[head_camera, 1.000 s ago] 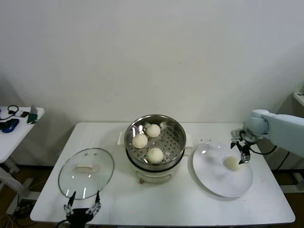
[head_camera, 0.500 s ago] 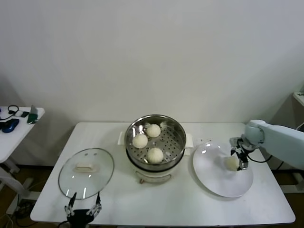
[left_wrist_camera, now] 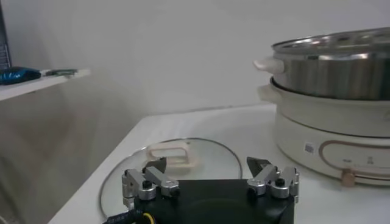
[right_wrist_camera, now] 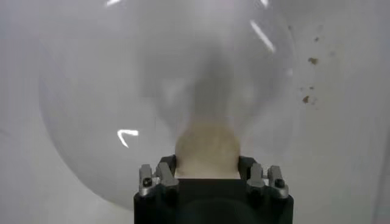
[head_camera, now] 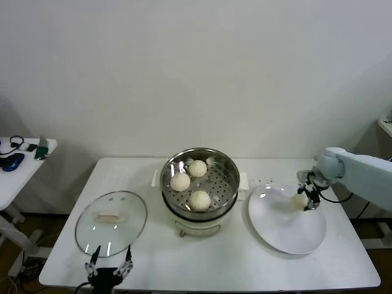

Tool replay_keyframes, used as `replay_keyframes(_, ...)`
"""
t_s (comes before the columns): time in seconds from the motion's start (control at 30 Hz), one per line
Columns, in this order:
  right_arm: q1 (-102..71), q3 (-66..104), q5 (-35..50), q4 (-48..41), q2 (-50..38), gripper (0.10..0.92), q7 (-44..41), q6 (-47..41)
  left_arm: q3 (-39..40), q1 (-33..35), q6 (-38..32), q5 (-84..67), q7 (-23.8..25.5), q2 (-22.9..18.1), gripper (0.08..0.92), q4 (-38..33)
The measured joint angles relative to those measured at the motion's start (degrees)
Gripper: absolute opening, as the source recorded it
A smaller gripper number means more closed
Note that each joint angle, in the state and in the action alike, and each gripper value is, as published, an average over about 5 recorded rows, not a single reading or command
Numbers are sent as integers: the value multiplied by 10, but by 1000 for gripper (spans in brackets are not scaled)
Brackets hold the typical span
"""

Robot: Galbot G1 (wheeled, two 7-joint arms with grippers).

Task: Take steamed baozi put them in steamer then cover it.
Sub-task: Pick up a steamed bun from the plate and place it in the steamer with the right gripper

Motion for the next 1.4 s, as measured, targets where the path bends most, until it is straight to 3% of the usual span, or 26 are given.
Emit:
replay_keyframes(0.37,250,-112,161,119,60,655,-8,-30,8,-4,0,-1,1,9,823,-10)
replay_keyframes(0.63,312,-120,247,184,142,658,20,-69,4,-10,3,-8,3,11,823,-15)
replay_keyframes(1.07,218,-119,230,135,281,662,65,-96,-14,-11,5,-24,4,12,823,-15)
replay_keyframes(1.4,150,-113,204,83,322,677,76,-103,-18,-13,7,-29,4,12,823,-12)
